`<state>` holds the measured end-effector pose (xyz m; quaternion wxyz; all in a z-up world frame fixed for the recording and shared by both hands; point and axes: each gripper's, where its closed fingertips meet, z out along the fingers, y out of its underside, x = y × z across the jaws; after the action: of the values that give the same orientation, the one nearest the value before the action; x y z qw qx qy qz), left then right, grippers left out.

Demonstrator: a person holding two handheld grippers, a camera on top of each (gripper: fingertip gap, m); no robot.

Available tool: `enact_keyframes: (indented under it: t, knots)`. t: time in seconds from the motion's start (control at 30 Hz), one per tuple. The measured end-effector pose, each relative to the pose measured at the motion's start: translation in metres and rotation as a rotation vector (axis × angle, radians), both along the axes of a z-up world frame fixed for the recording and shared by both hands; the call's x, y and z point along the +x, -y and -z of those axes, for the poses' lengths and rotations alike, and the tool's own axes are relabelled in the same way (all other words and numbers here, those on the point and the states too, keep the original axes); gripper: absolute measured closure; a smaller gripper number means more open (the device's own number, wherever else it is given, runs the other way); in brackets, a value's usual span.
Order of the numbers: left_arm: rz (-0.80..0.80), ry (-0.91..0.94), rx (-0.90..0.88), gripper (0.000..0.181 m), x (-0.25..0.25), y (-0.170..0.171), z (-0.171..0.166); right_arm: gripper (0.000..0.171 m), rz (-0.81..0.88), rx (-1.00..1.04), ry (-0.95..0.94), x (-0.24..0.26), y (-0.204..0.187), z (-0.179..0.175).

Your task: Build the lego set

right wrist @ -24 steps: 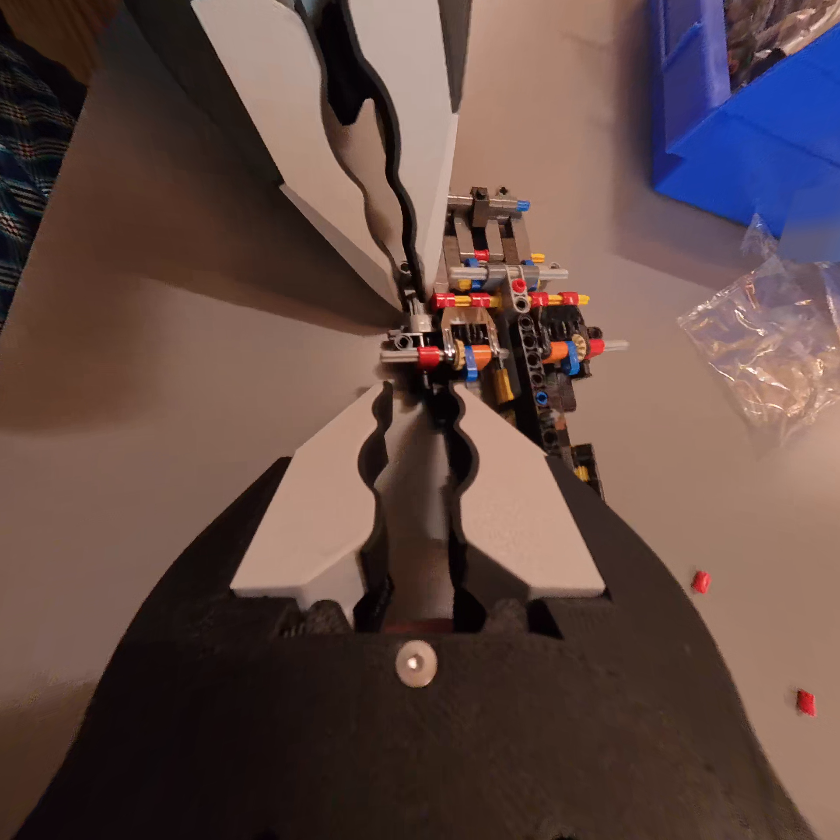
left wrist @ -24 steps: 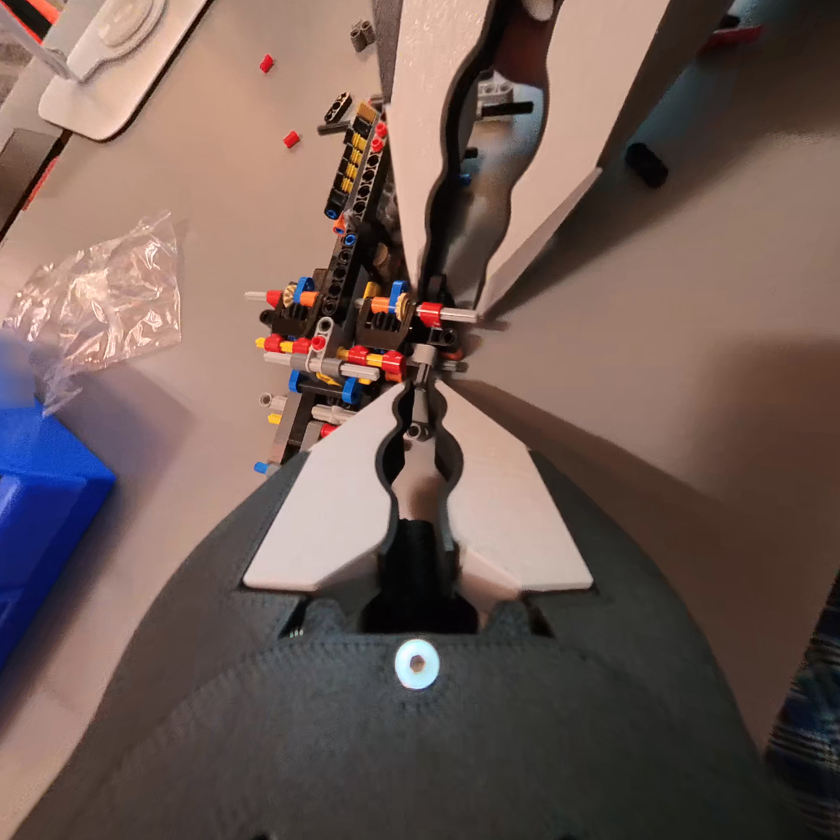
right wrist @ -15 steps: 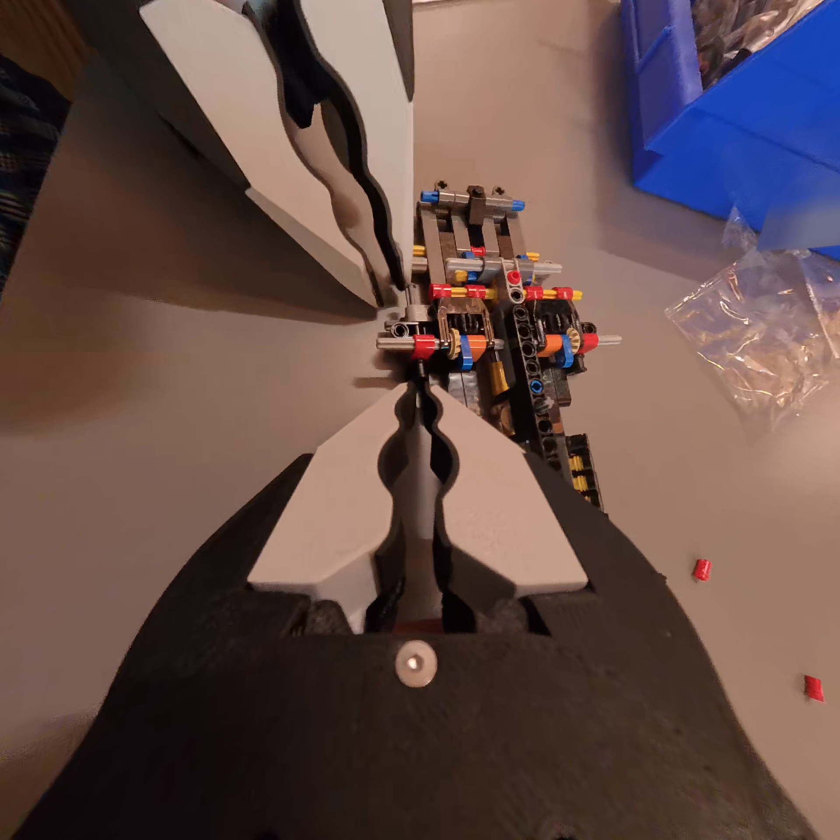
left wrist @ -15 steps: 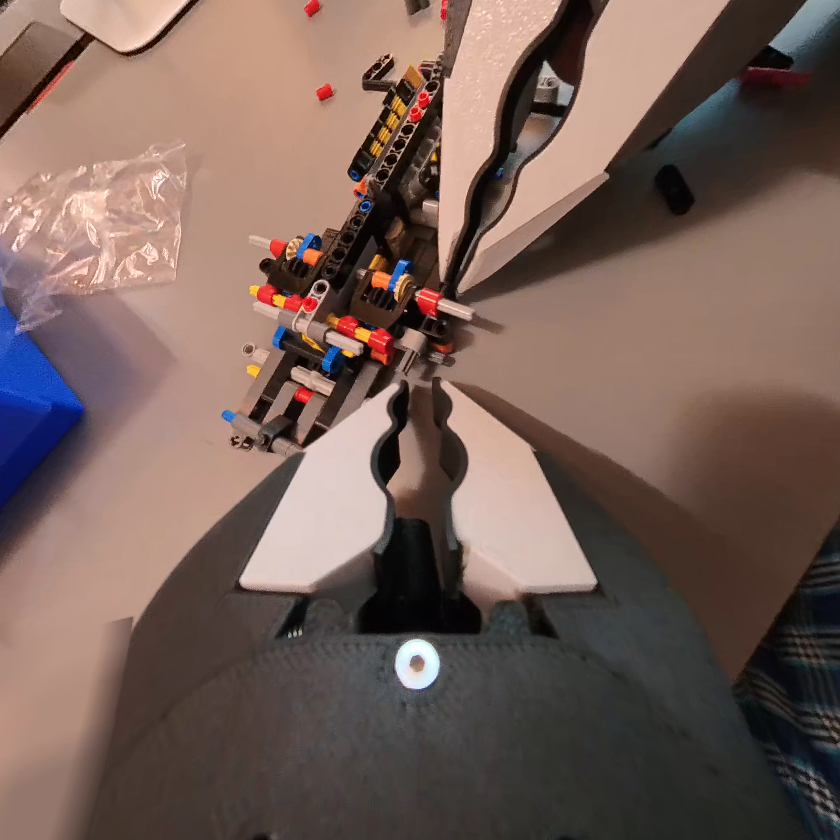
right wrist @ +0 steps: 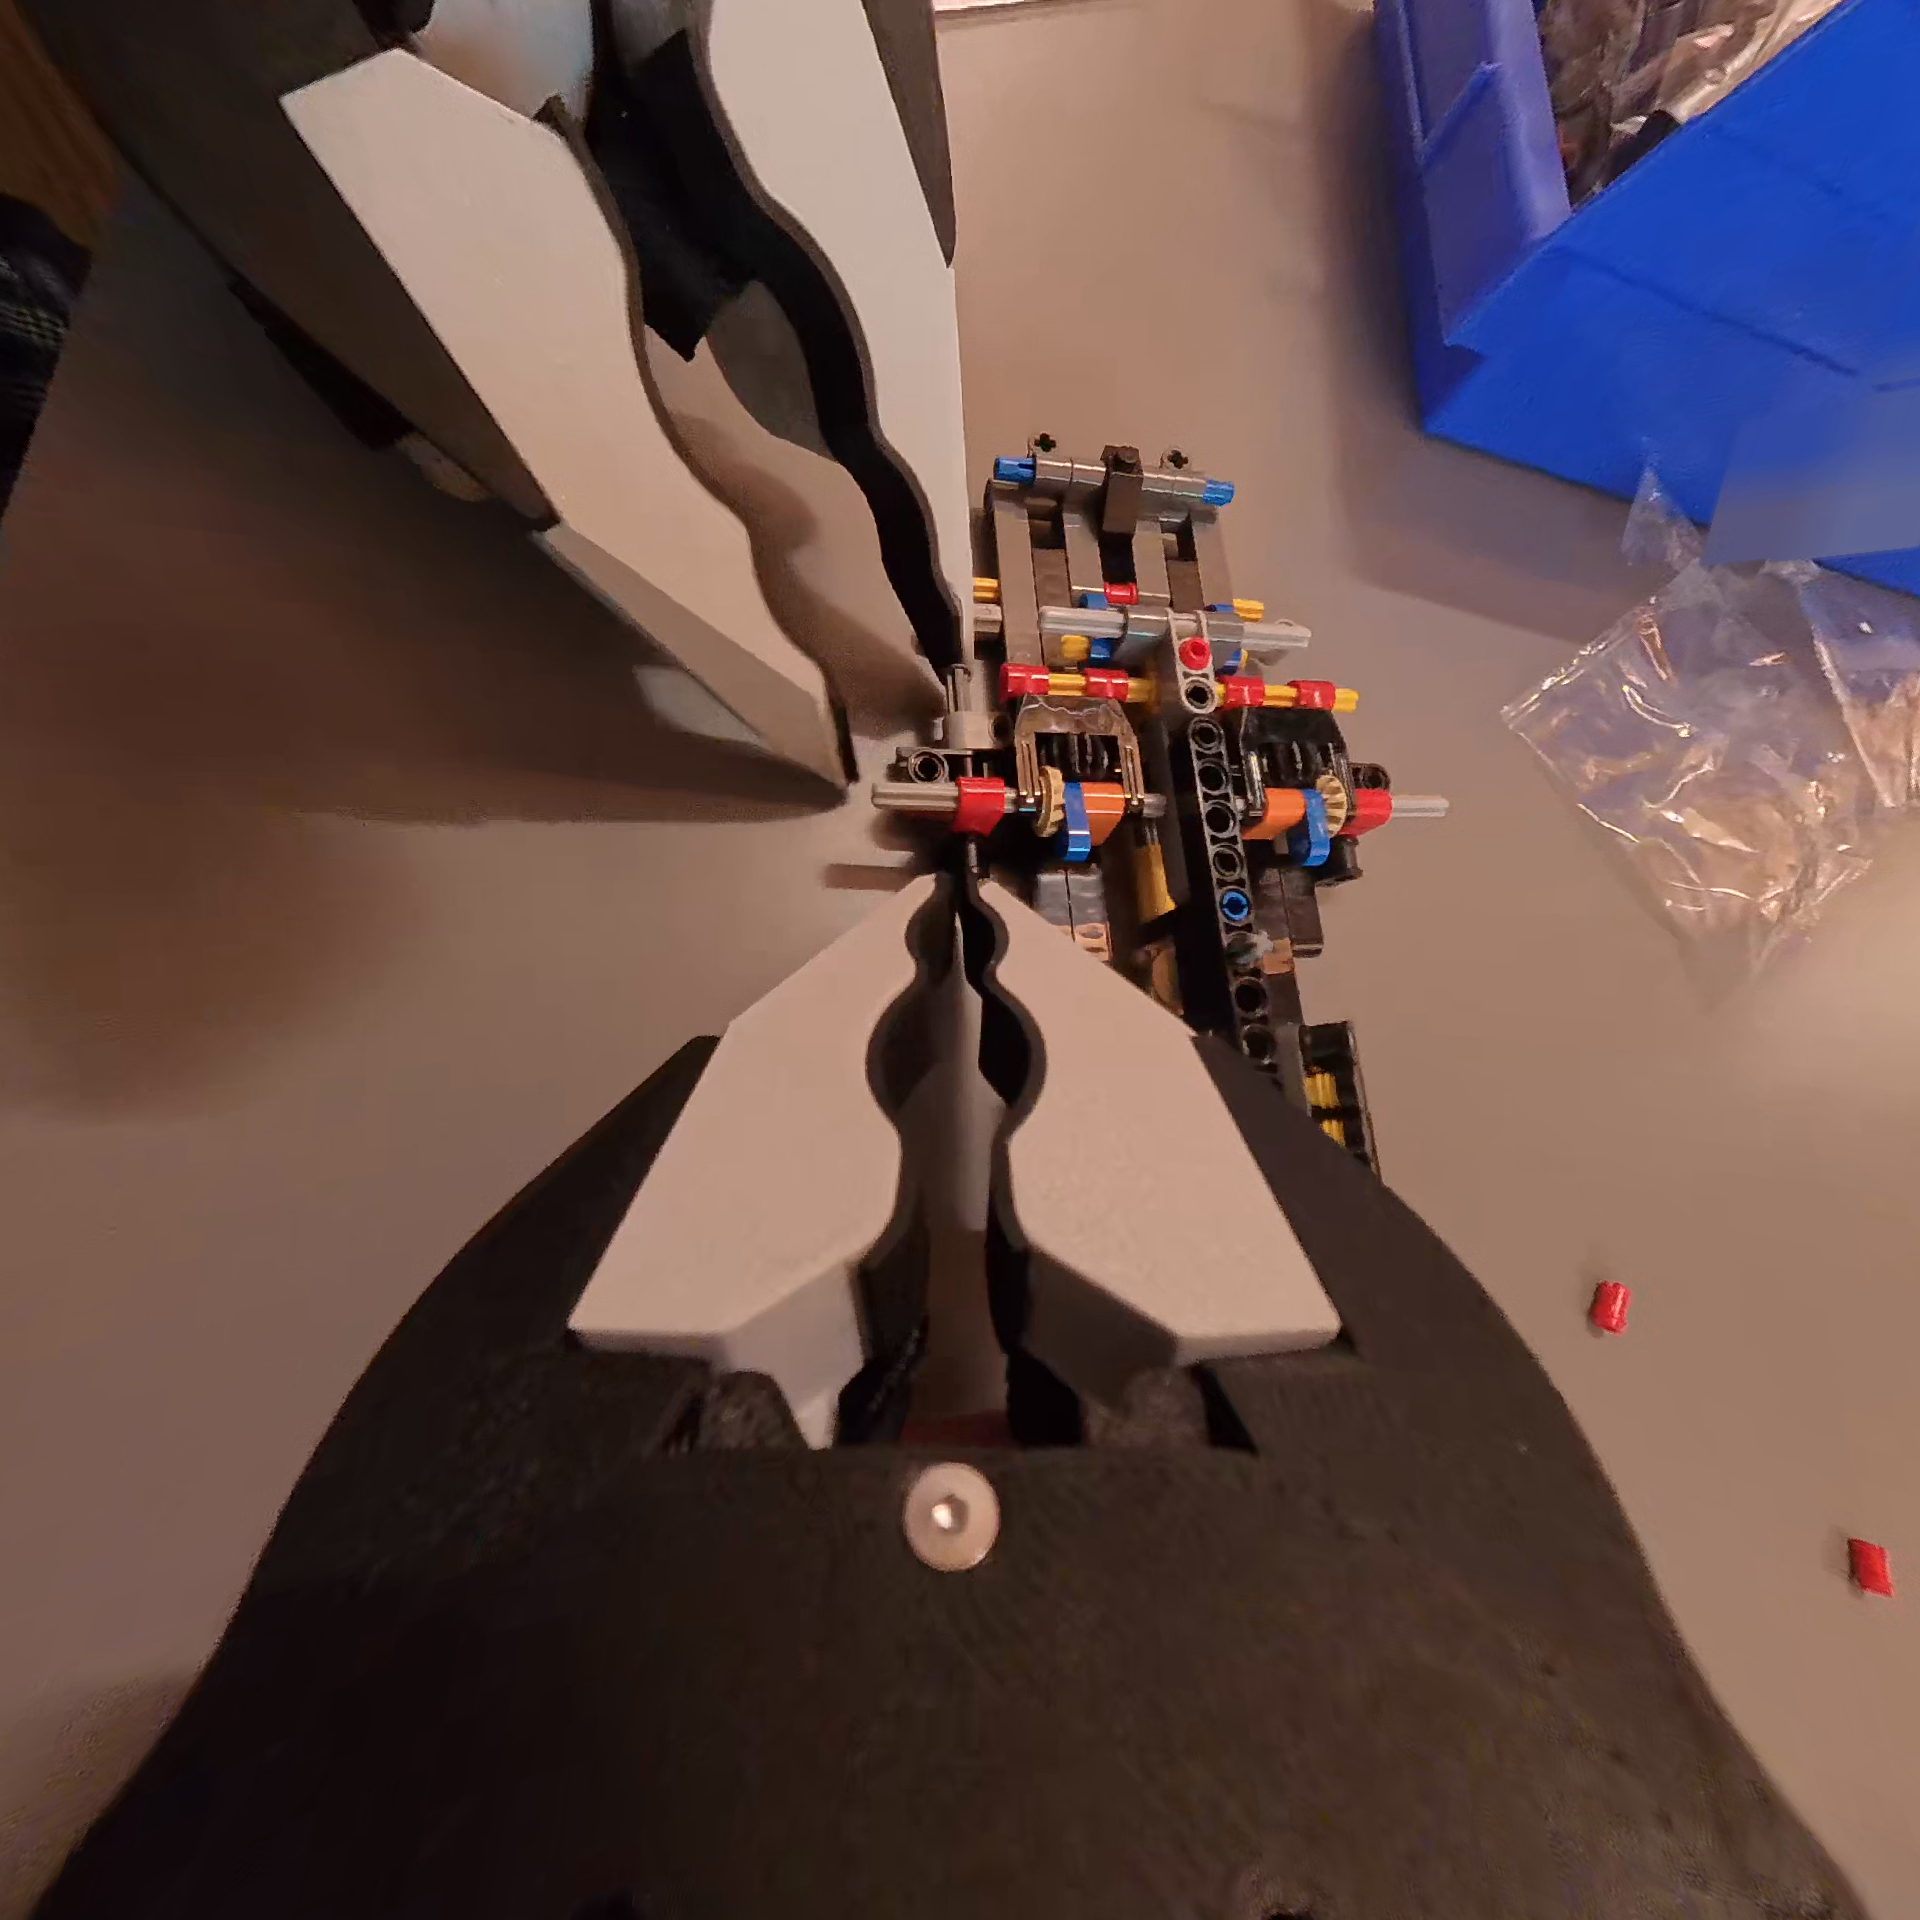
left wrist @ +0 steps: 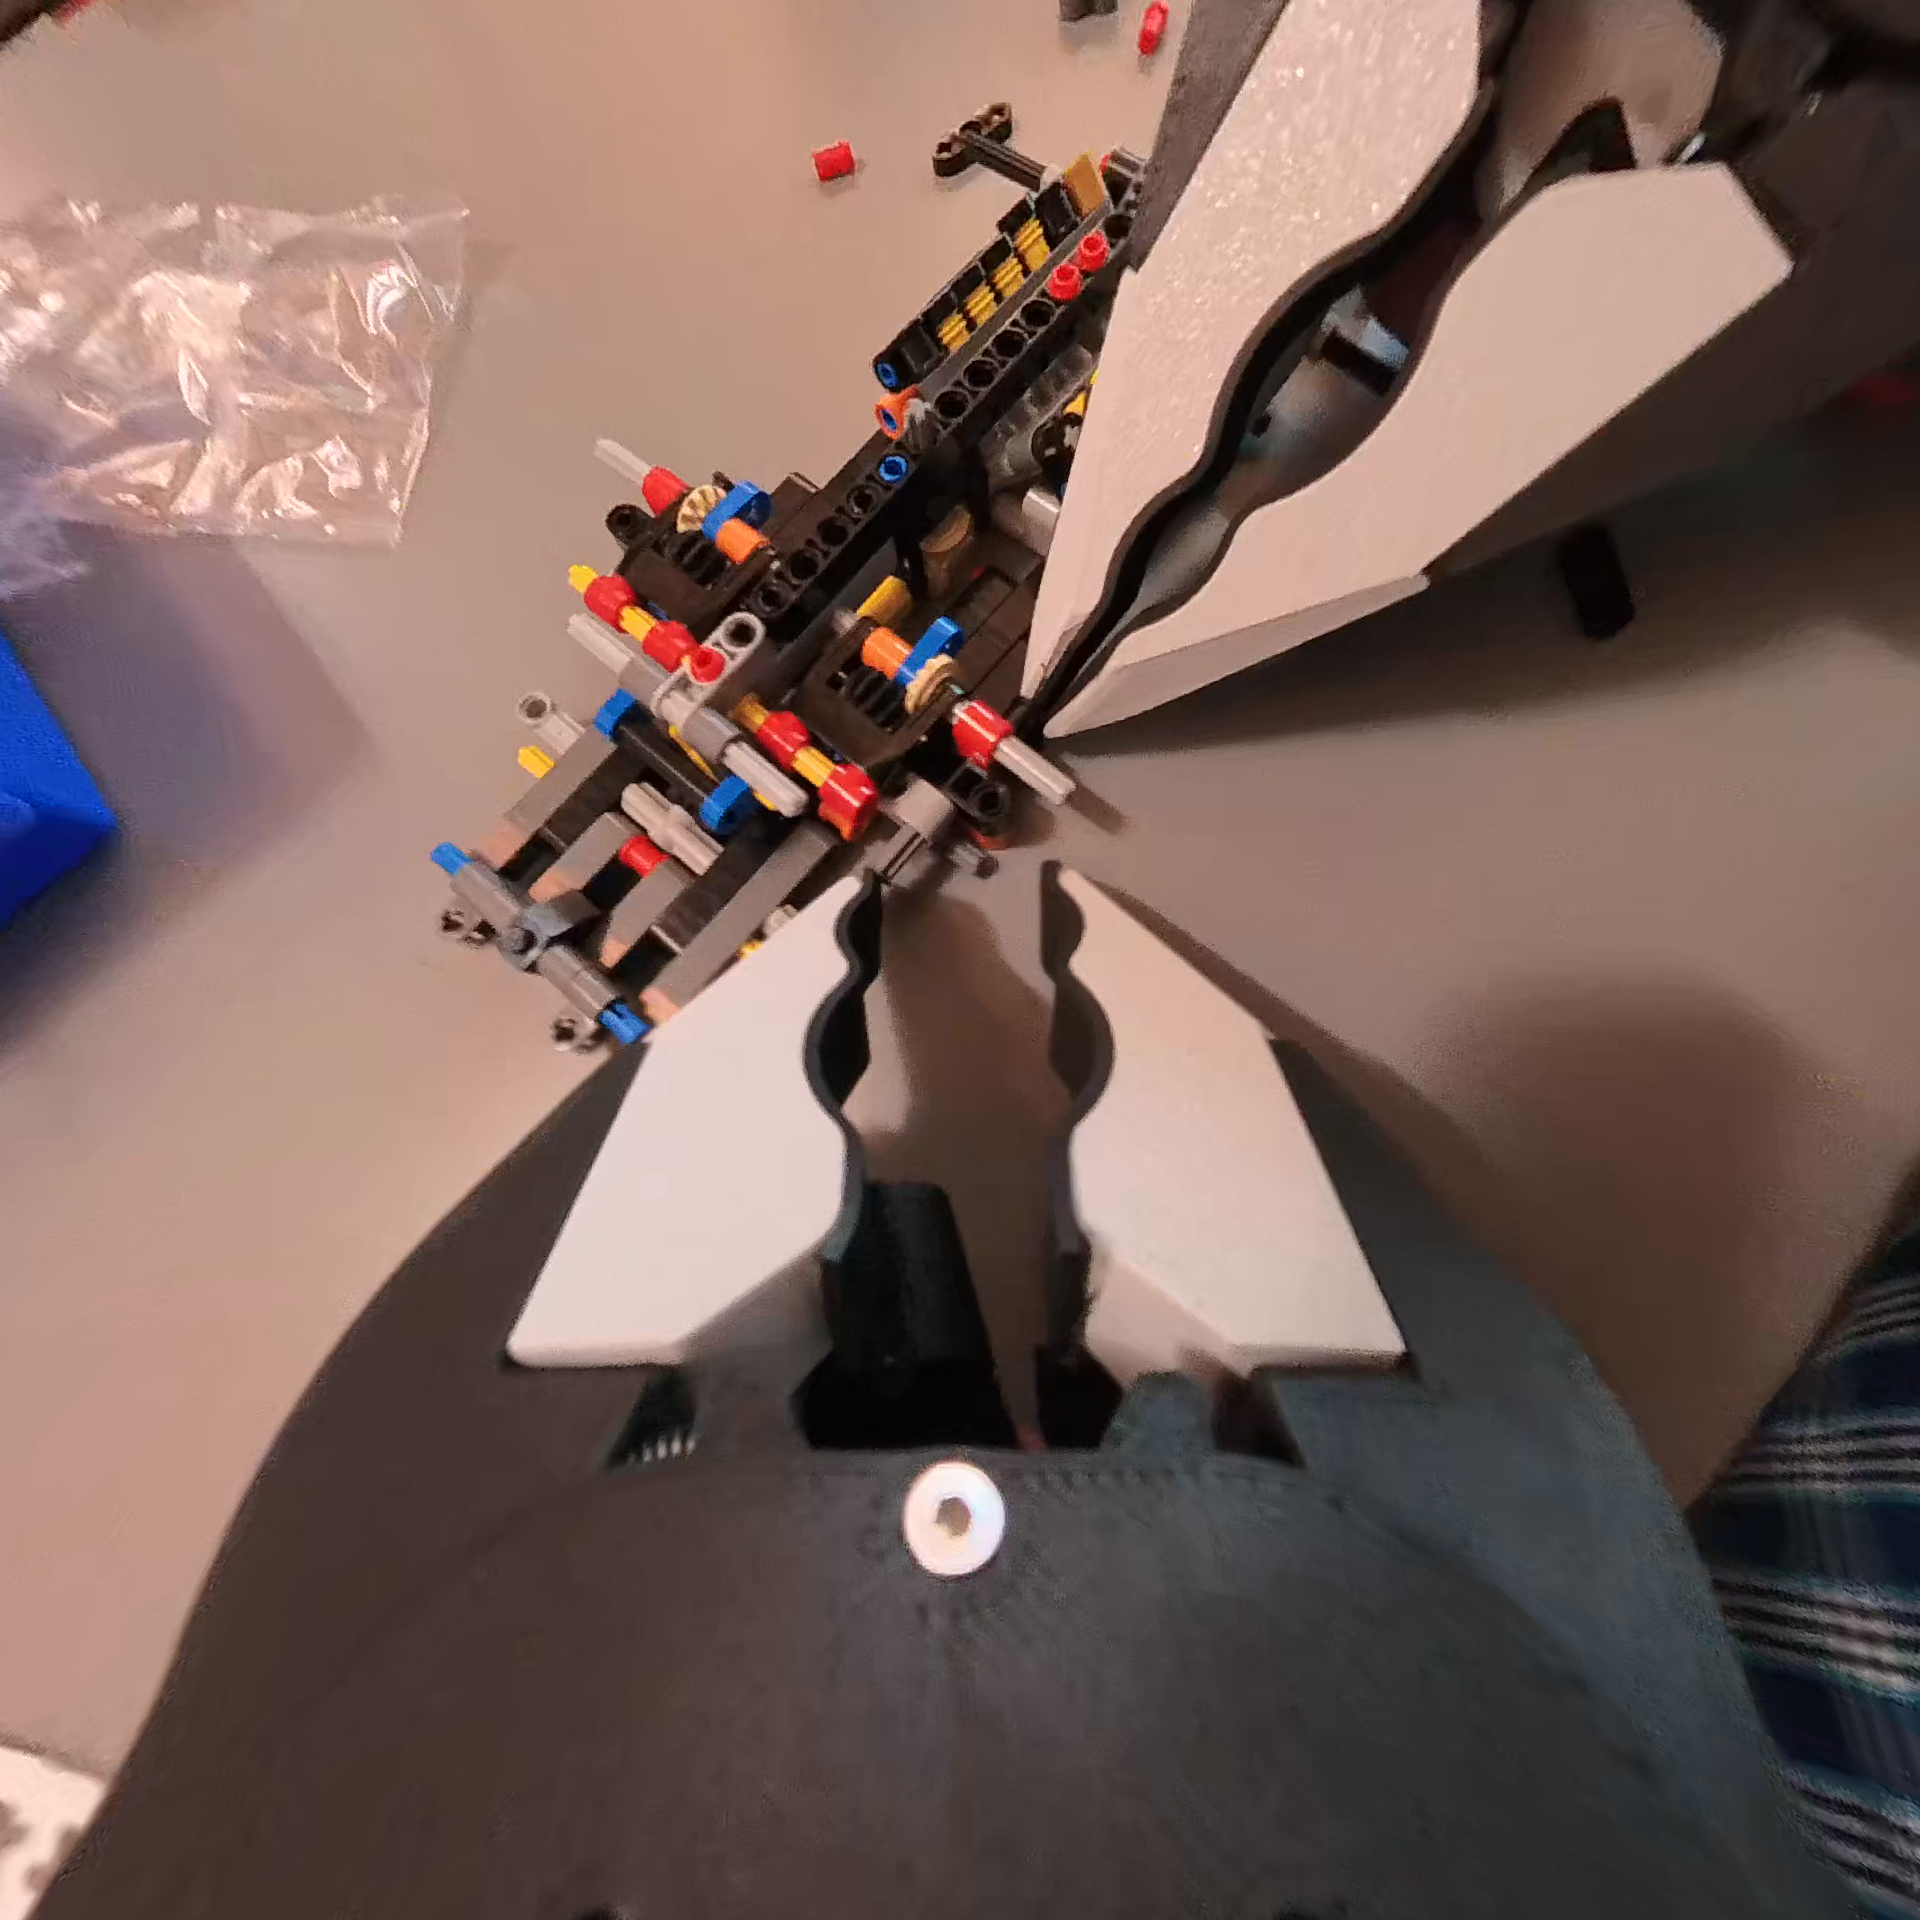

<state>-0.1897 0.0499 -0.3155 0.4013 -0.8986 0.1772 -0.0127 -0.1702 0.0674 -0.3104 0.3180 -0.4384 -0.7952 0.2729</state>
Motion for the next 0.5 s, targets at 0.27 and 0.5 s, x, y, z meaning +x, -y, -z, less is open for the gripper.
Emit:
enact_keyframes:
  t: [0.27,0.5]
  knots:
    - [-0.200,0.151,-0.017,0.136,0.002,-0.011,-0.002,0.171,0.035,0.011,-0.003,-0.004,-0.005,0.000]
    - [-0.259,0.120,-0.018,0.136,-0.003,-0.019,-0.001,0.171,0.070,0.024,-0.004,-0.008,-0.009,0.001]
